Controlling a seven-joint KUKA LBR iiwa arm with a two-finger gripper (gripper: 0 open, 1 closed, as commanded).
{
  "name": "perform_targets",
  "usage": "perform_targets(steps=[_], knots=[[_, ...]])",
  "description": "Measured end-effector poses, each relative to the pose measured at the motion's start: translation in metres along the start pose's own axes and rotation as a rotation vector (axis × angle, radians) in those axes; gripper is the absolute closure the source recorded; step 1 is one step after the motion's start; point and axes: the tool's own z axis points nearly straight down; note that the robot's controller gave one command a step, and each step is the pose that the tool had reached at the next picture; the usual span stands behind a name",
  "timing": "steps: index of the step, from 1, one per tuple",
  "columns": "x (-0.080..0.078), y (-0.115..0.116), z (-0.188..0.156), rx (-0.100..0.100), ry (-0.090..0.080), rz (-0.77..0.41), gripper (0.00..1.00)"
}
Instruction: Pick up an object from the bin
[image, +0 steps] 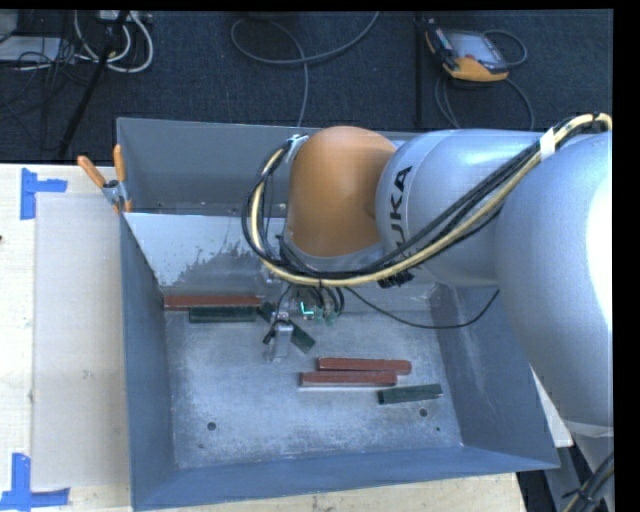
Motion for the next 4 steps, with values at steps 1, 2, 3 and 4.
perform_targets(steps=[1,2,3,4], knots=[[-0.002,-0.001,-0.004,-0.001,-0.008,0.004,0.00],[-0.002,-0.030,0.054,-0.002,-0.010,0.113,0.00],[-0.010,-0.041,0.077,-0.002,-0.010,0.236,0.00],[-0.012,-0.049,0.073,-0.002,-0.008,0.195,0.00]])
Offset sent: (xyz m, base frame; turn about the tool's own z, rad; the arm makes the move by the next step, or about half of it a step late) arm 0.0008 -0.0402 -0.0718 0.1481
